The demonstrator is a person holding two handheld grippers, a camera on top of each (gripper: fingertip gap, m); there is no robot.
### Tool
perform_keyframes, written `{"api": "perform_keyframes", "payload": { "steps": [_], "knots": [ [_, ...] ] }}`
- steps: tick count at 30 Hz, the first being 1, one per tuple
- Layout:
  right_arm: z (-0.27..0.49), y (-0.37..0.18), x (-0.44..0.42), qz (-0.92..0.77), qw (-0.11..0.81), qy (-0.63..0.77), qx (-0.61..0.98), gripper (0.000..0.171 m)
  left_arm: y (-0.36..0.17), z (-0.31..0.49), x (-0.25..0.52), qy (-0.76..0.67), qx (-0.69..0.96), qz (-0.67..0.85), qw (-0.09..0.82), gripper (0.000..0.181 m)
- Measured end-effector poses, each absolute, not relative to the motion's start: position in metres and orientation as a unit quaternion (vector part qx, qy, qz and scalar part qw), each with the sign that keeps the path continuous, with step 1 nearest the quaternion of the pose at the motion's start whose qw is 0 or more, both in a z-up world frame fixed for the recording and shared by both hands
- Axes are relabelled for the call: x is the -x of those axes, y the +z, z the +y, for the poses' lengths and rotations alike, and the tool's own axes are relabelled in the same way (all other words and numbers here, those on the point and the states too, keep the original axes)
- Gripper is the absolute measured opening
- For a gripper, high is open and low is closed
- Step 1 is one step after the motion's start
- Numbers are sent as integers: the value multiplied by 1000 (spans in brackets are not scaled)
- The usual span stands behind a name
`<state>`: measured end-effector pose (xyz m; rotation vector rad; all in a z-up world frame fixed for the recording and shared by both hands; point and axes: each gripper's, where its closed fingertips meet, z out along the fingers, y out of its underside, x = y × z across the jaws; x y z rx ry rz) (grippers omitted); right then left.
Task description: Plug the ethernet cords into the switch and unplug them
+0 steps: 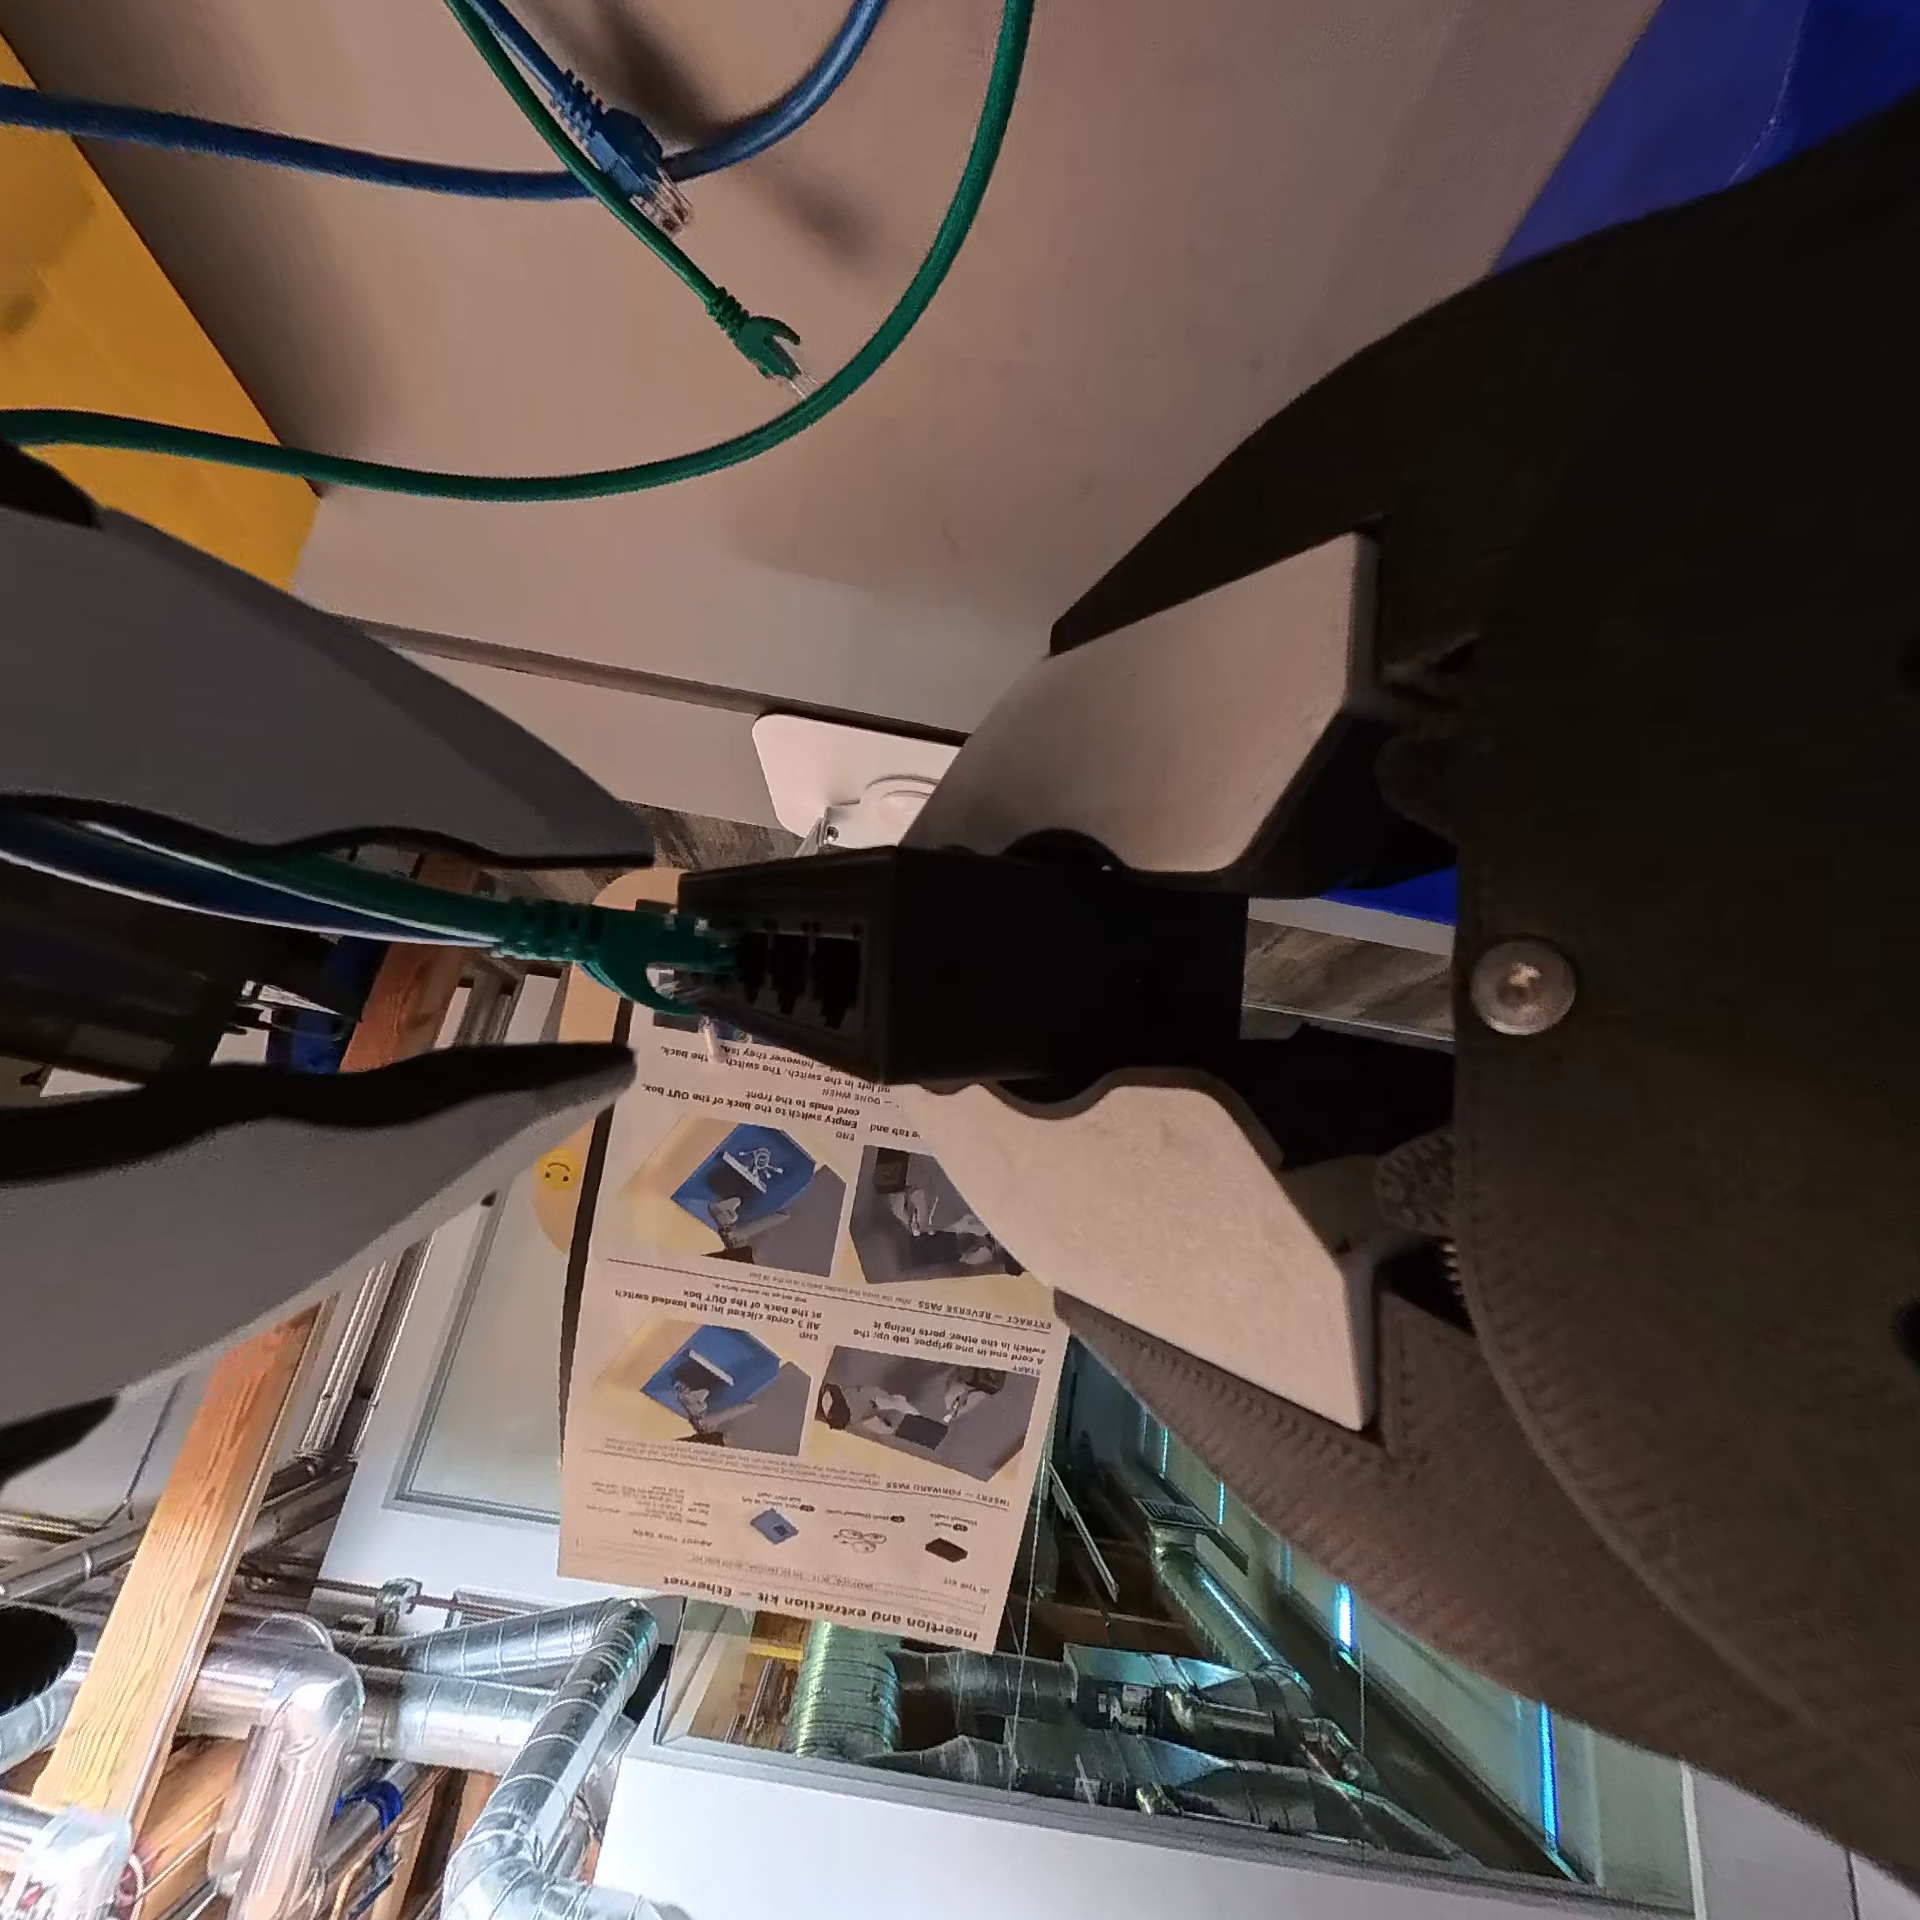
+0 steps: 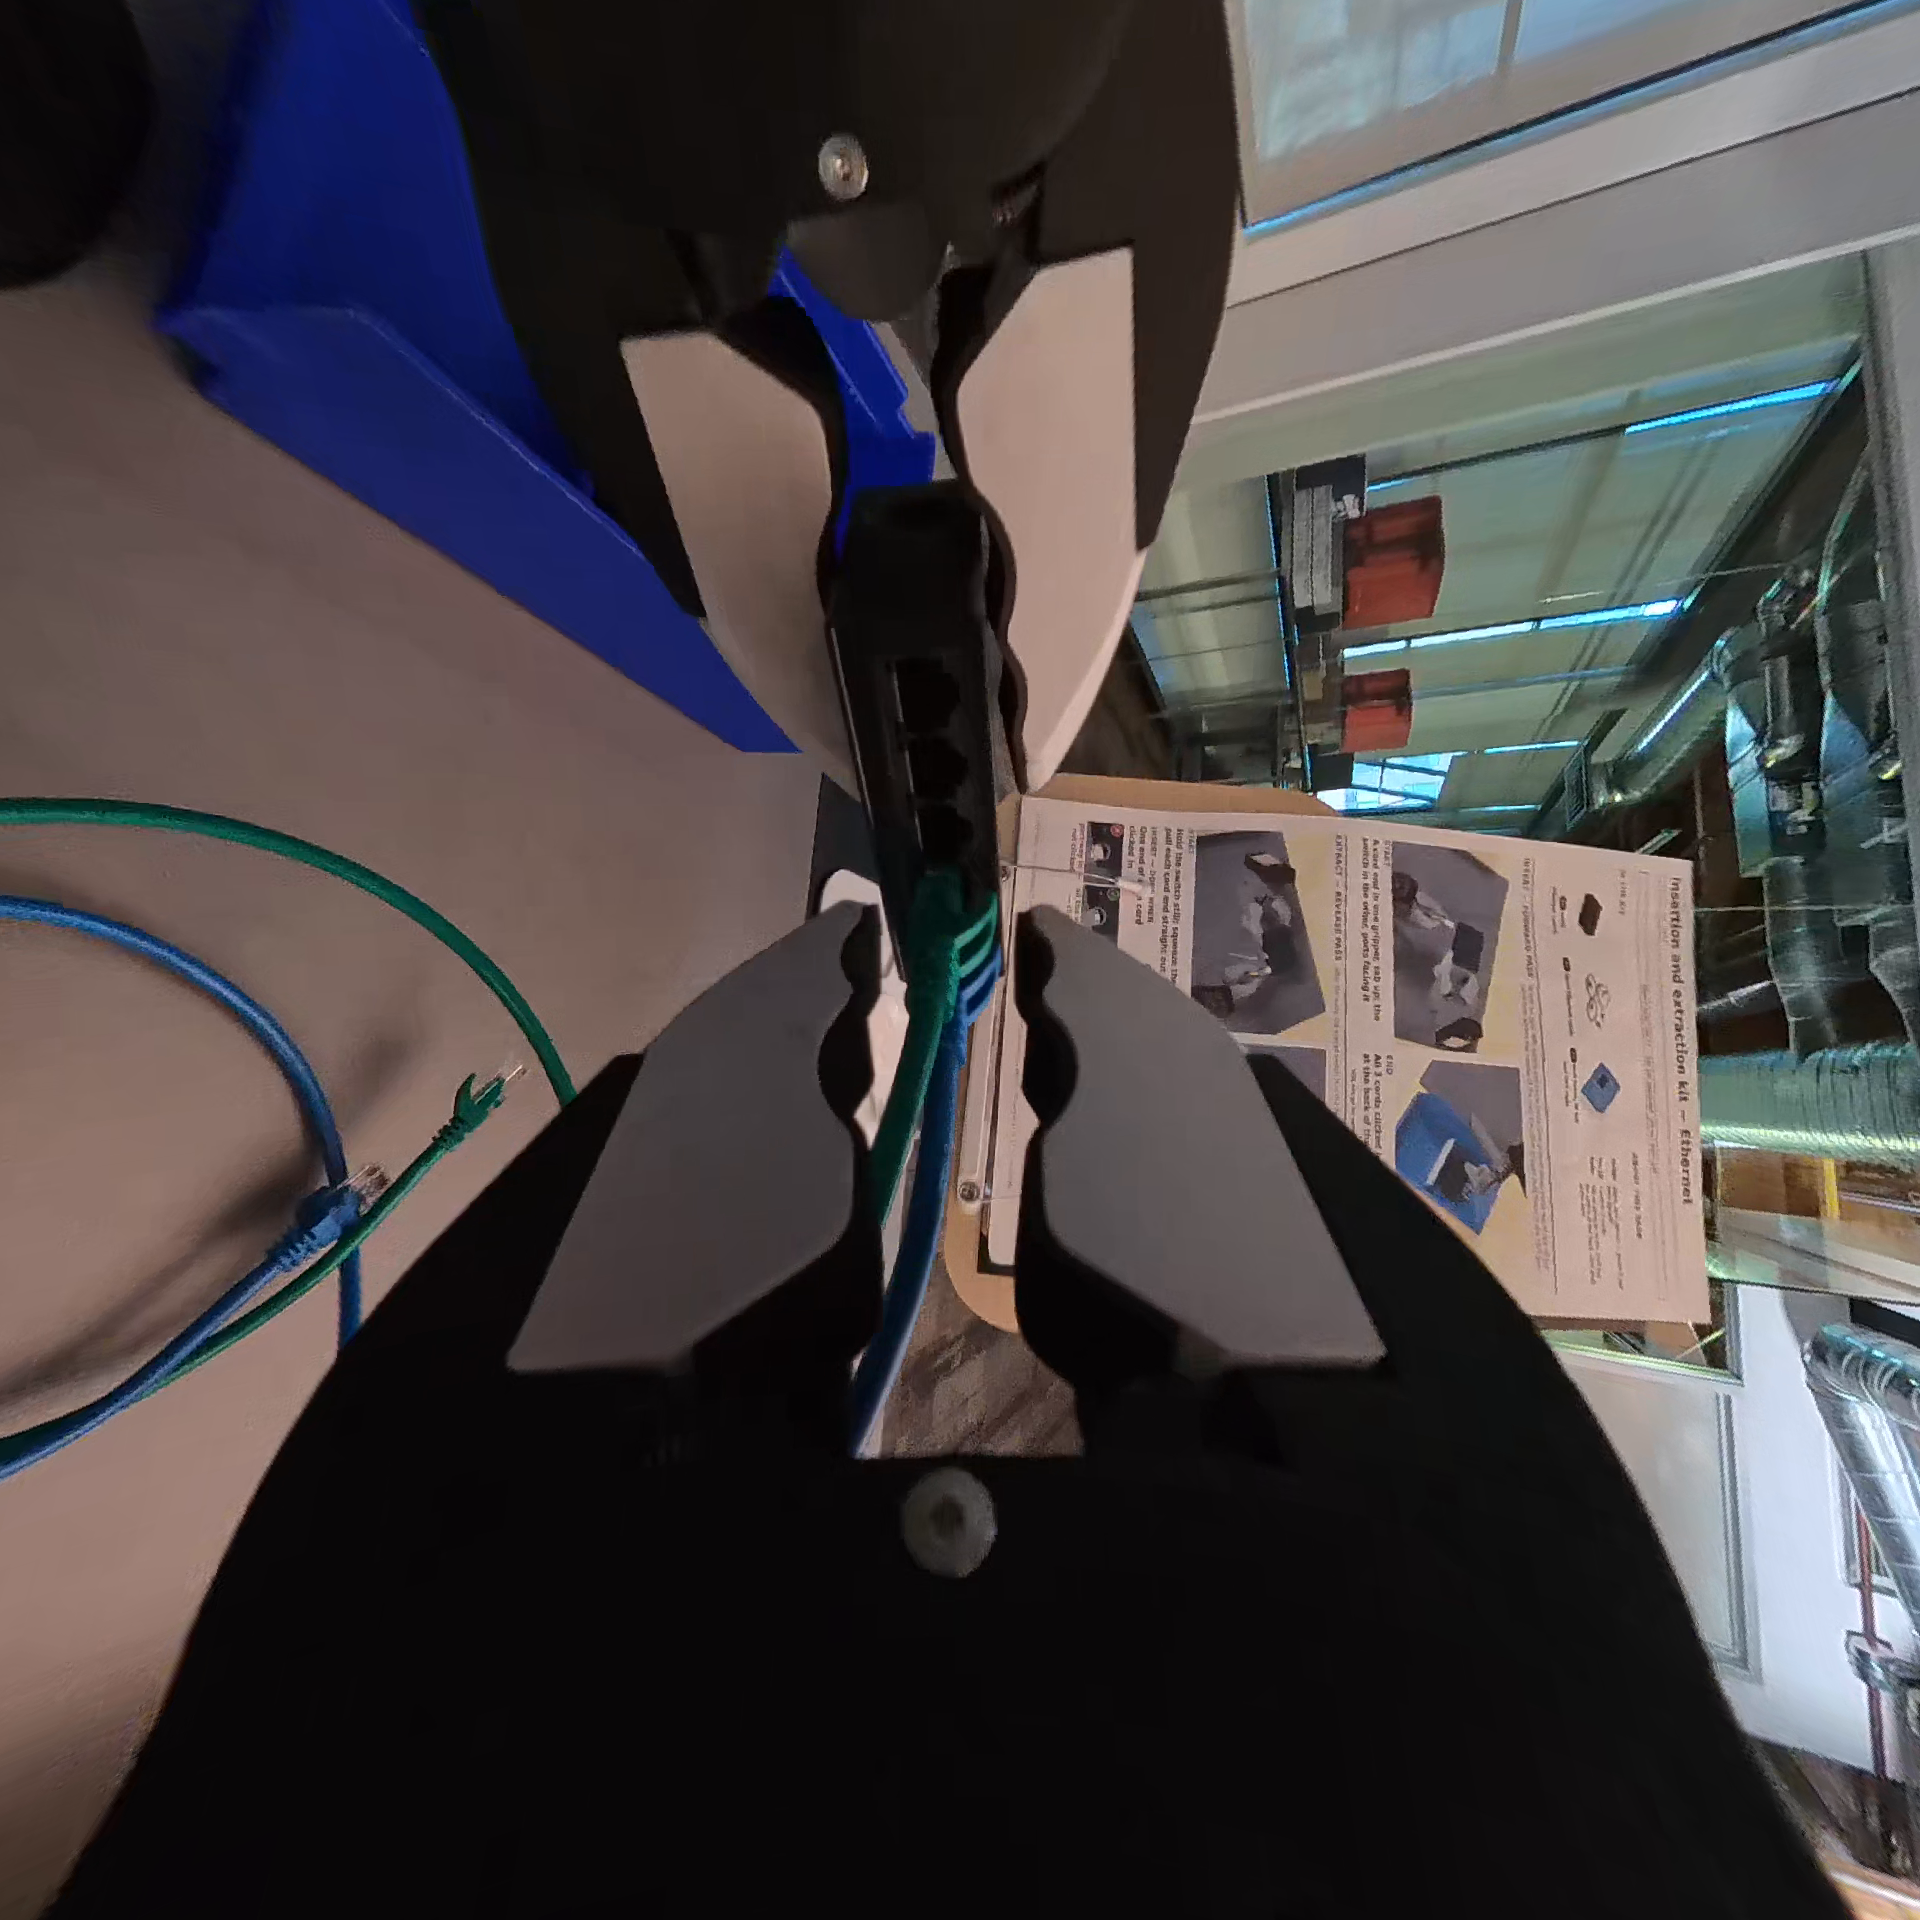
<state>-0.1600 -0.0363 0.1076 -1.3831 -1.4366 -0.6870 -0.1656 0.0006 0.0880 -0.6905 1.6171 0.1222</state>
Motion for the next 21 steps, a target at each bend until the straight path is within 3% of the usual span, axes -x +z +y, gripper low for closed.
{"api": "perform_keyframes", "payload": {
  "steps": [21],
  "knots": [
    [-28,105,159,-603,496,-329,531,17,92,-5,168,57,297,709,637,29]
  ]
}}
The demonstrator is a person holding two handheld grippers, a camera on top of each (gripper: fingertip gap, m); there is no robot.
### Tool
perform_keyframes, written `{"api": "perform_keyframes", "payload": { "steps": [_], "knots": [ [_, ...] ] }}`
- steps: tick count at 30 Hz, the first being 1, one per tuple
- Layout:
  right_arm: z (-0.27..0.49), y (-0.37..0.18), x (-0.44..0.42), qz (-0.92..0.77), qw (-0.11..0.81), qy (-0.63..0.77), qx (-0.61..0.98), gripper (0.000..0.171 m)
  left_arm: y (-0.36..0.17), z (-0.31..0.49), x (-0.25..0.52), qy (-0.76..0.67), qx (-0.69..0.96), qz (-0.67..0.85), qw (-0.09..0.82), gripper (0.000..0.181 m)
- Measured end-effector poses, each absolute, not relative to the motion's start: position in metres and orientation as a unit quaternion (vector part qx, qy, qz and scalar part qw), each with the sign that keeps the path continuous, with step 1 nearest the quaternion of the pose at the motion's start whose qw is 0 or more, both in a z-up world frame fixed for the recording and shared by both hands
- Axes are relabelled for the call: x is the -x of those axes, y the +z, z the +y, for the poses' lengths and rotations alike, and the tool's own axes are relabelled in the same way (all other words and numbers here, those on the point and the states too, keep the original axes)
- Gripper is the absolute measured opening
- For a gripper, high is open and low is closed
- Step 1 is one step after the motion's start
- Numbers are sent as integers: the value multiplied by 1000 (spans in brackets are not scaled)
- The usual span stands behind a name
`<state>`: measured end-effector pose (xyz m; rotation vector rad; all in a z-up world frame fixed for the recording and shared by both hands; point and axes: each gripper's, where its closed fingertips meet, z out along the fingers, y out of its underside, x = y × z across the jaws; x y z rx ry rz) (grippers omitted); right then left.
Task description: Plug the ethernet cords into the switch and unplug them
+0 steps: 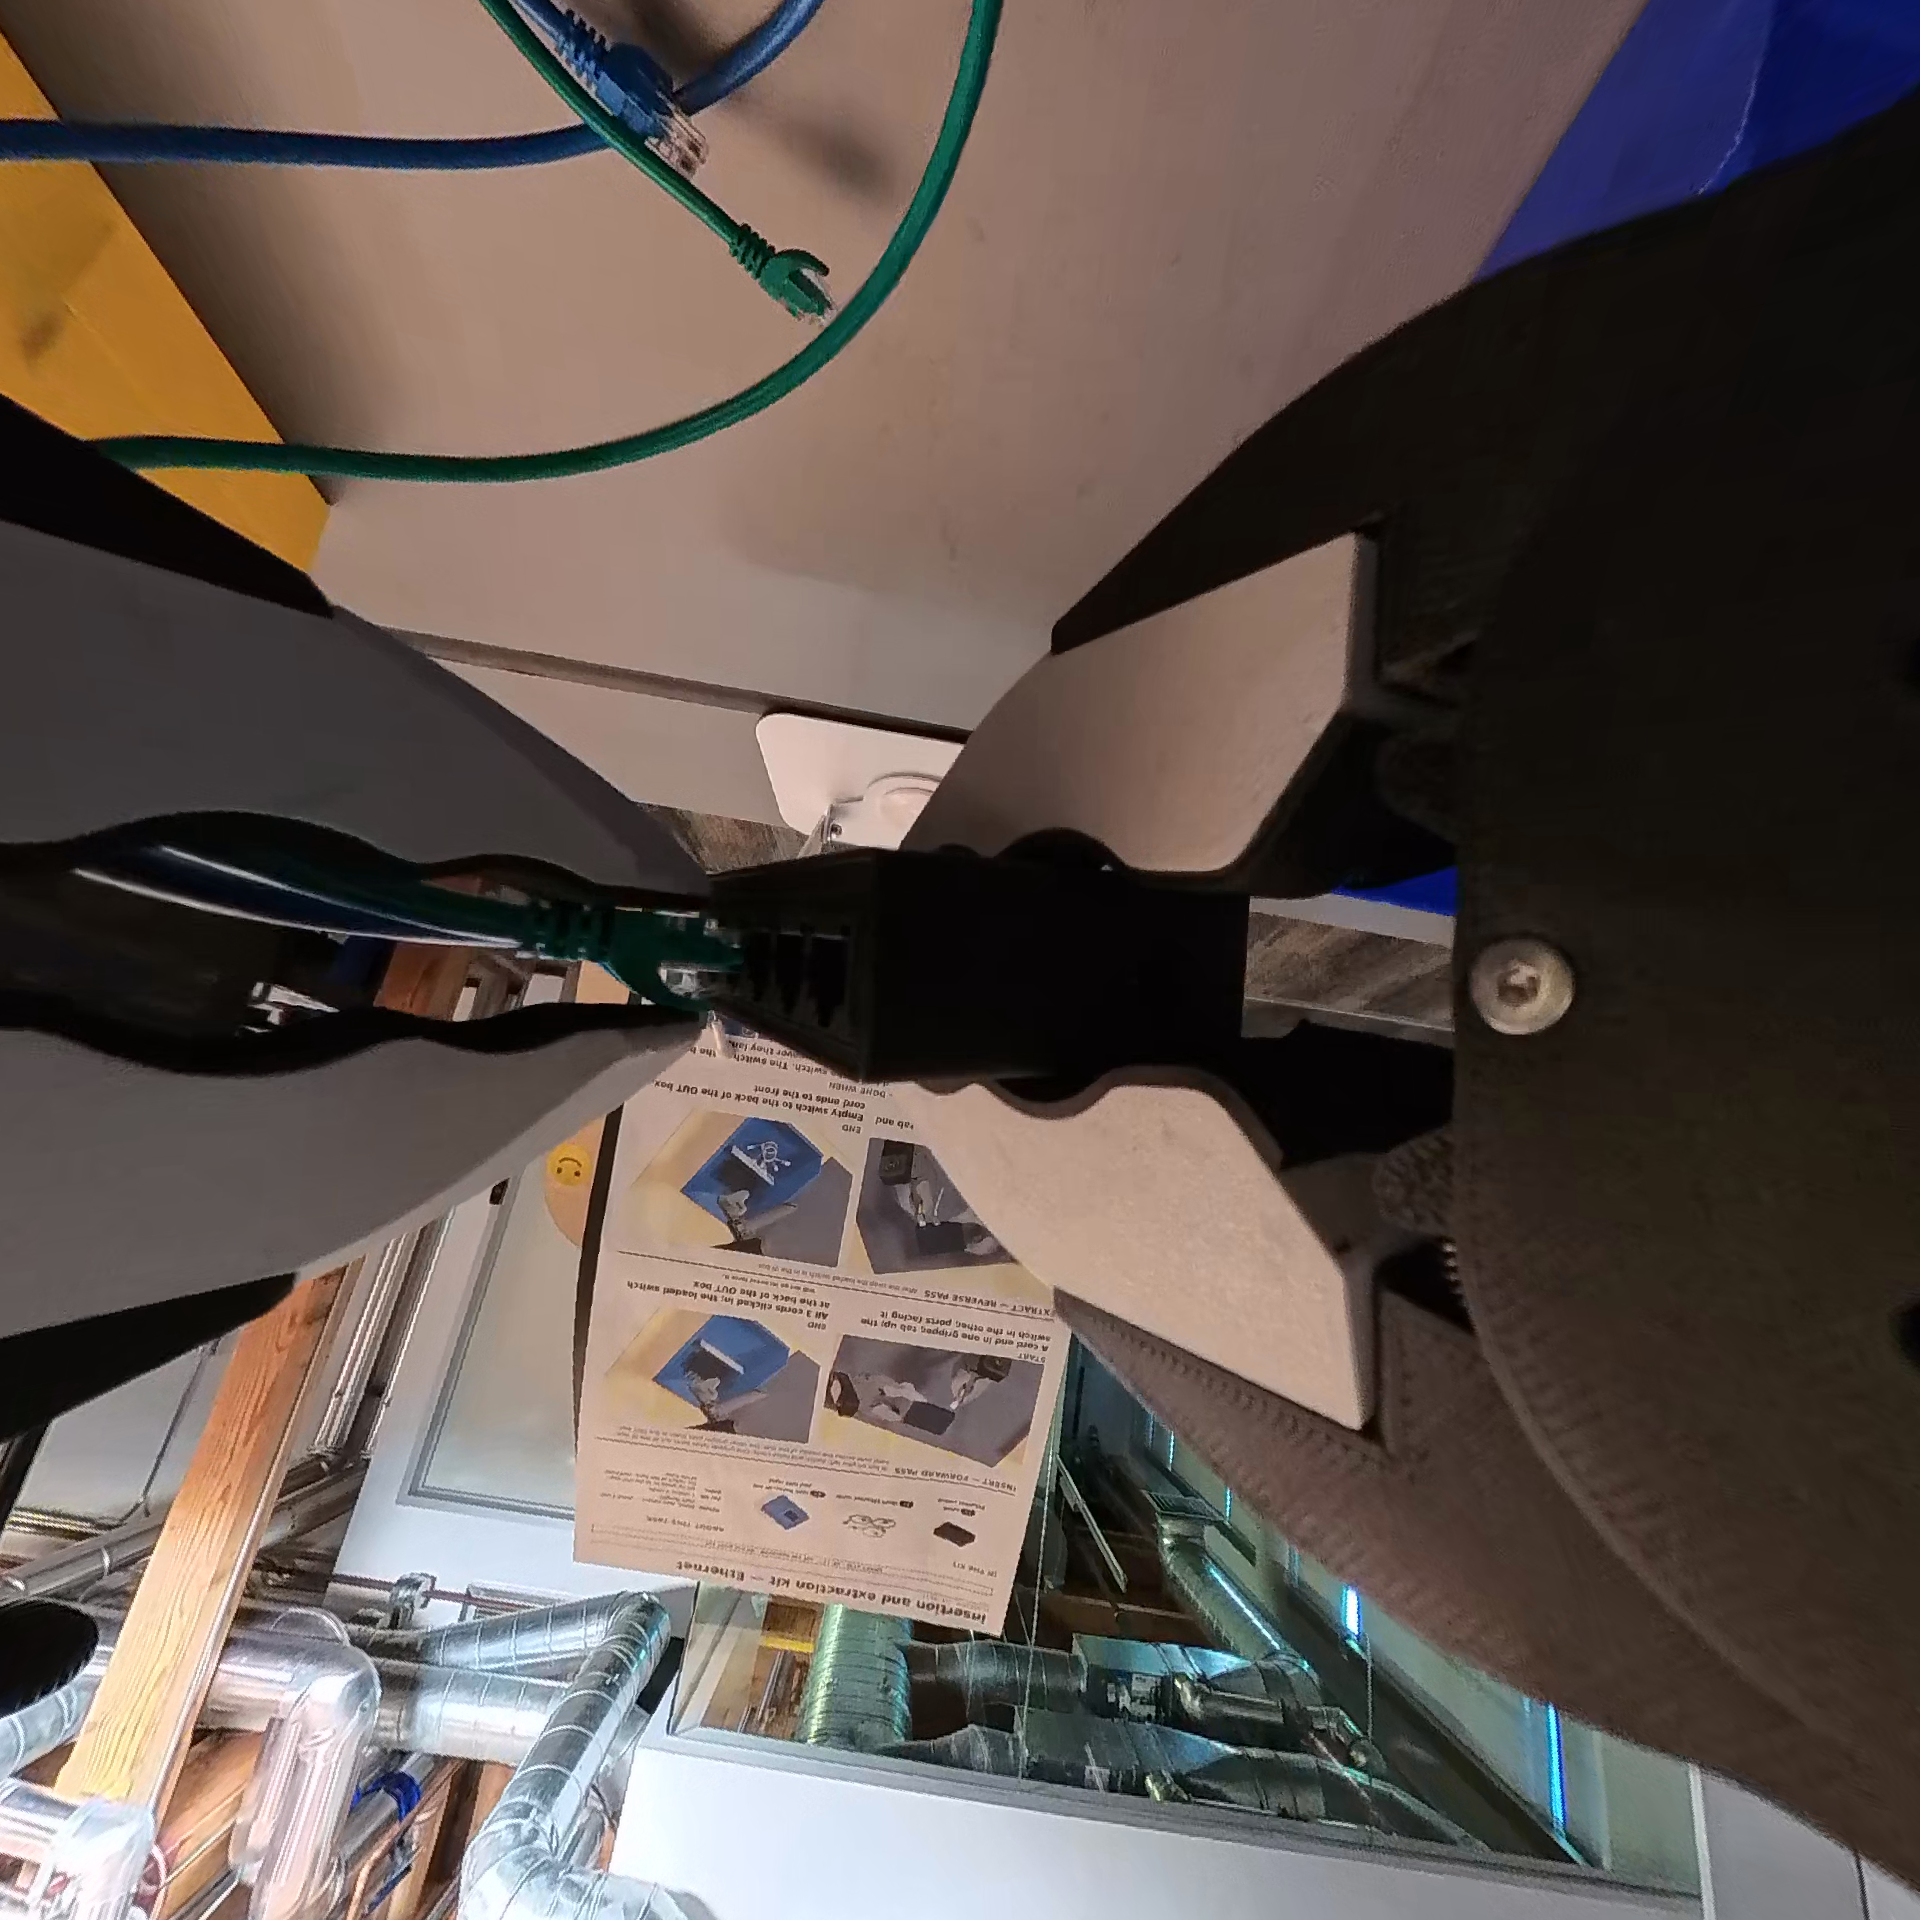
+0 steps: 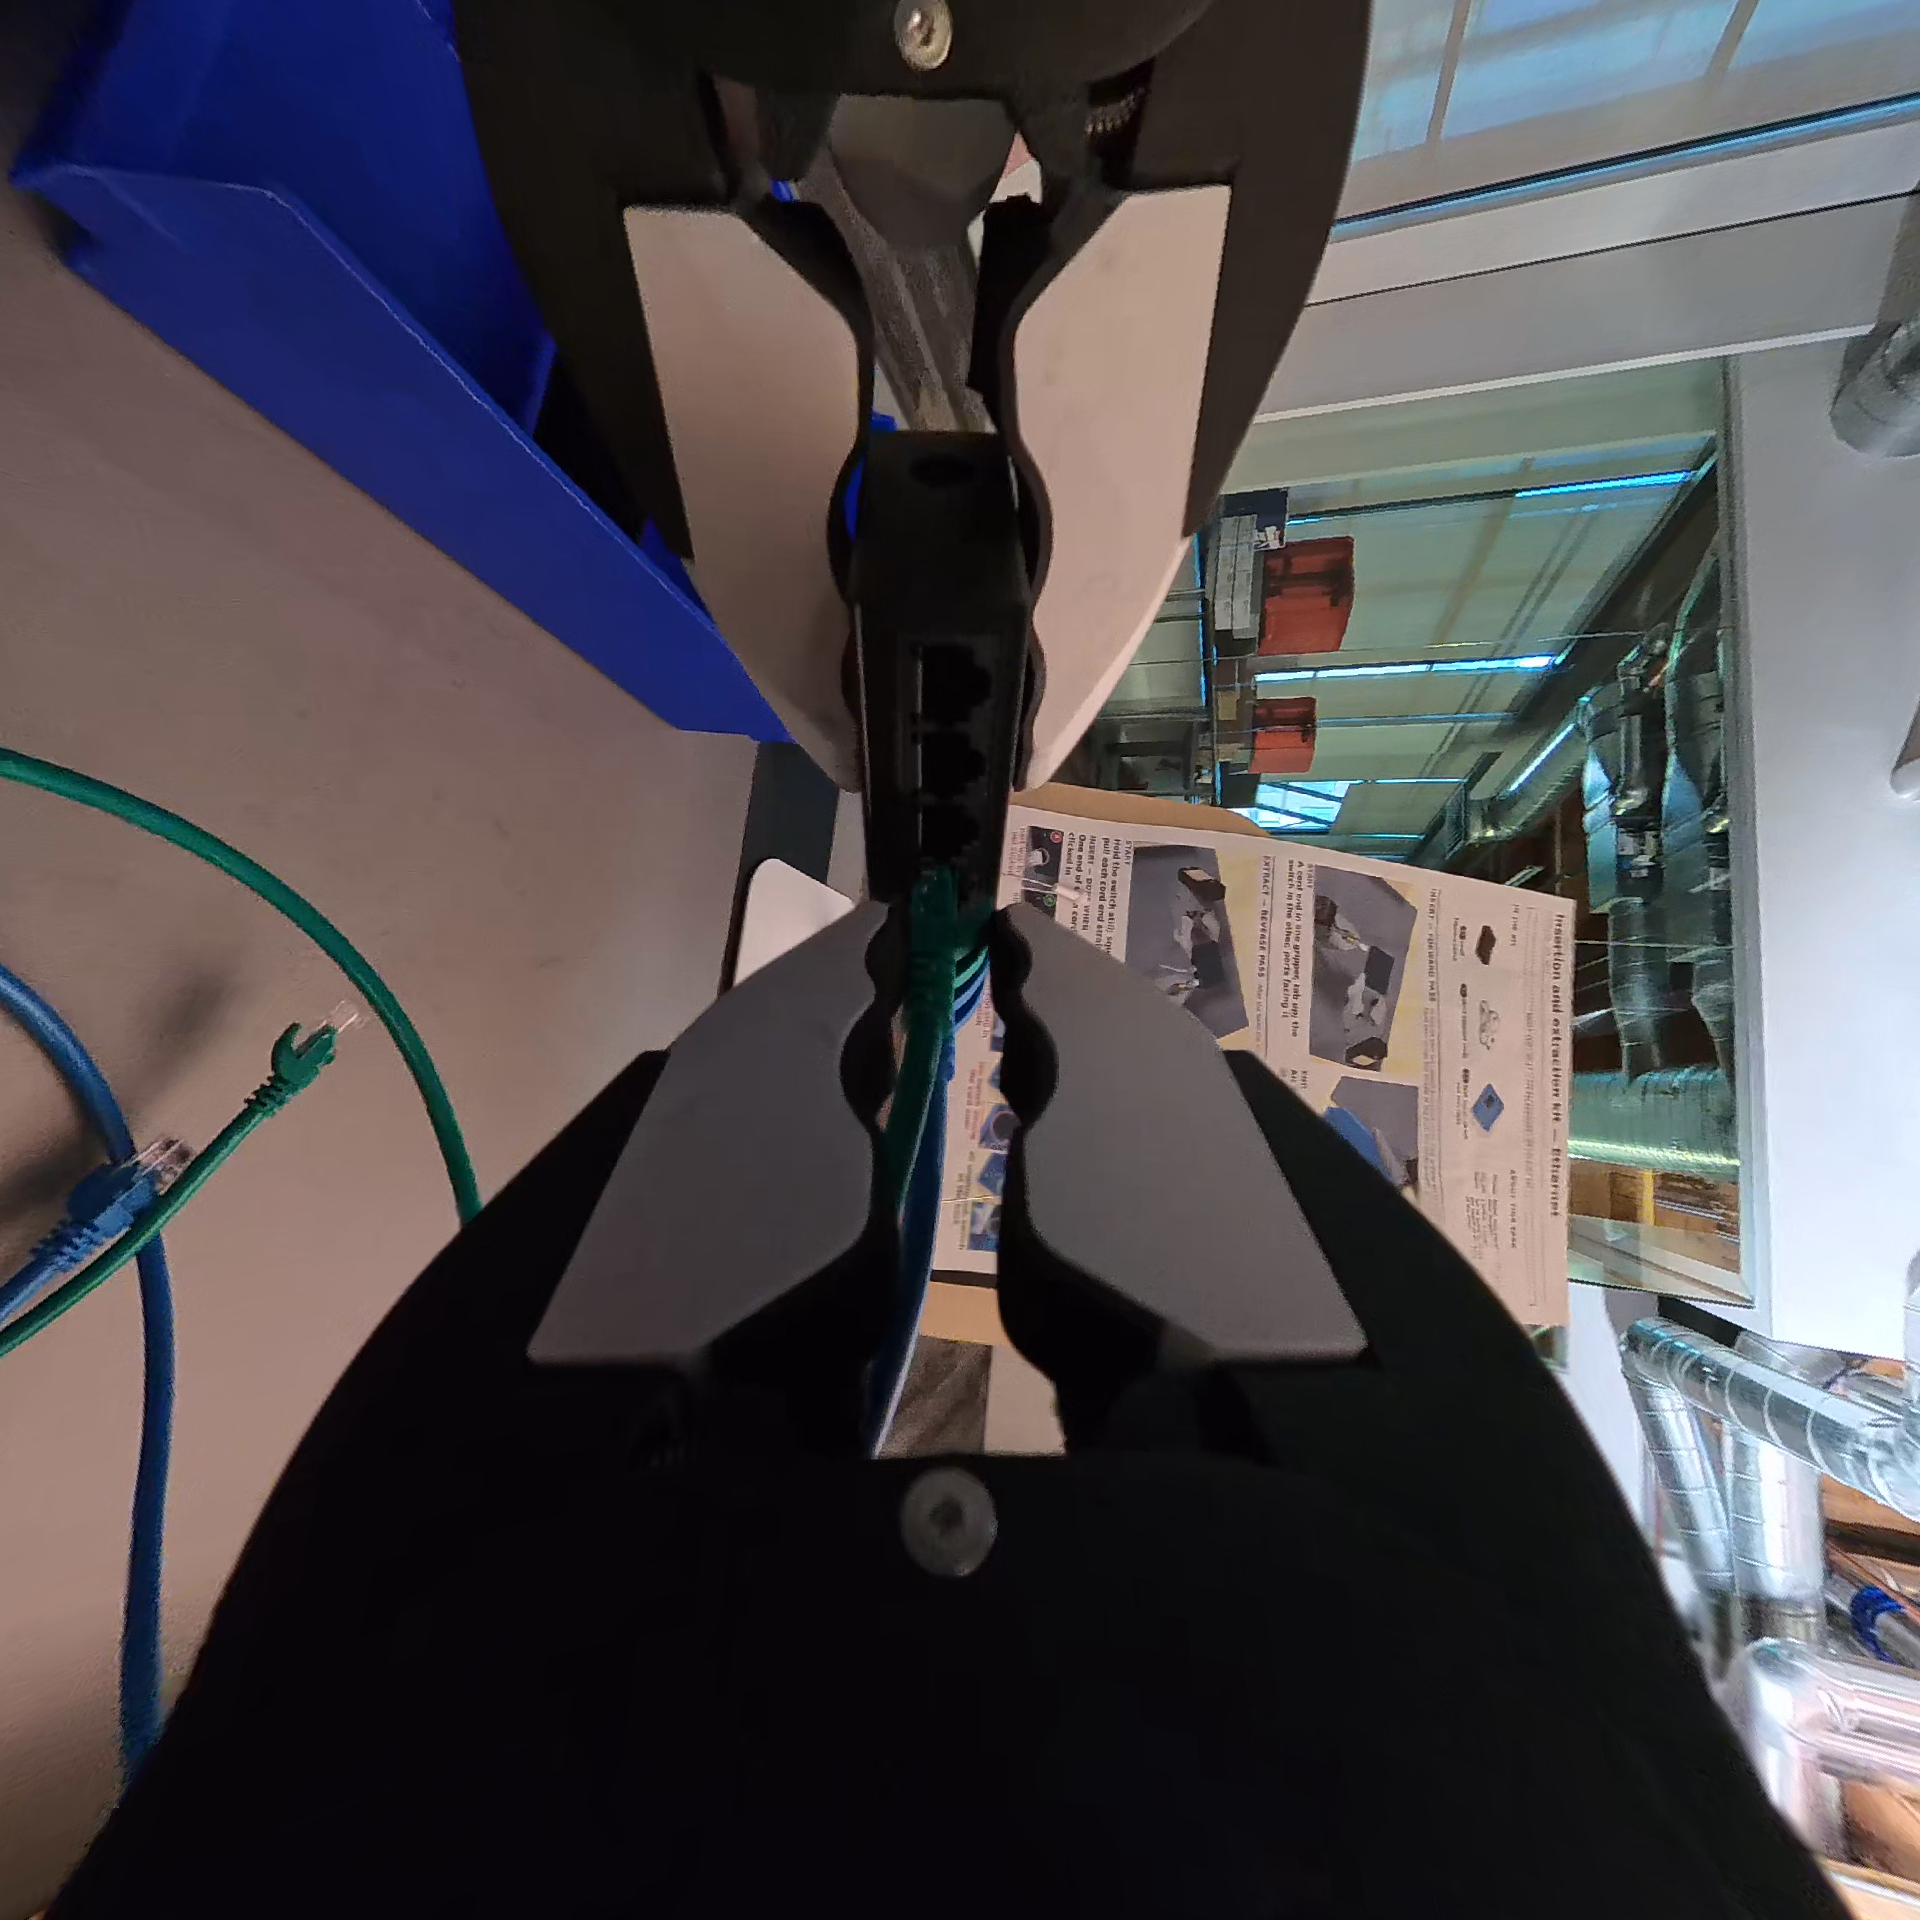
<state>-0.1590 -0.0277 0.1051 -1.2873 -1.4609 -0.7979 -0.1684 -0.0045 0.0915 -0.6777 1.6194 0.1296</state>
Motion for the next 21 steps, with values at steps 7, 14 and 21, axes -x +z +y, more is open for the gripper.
{"api": "perform_keyframes", "payload": {
  "steps": [7,14,21],
  "knots": [
    [-36,106,155,-623,470,-322,536,15,95,-13,163,58,281,709,645,30],
    [-39,92,144,-650,392,-256,599,15,82,-12,152,36,296,725,621,30],
    [-41,88,141,-665,339,-208,632,16,76,-13,149,16,301,732,611,30]
  ]
}}
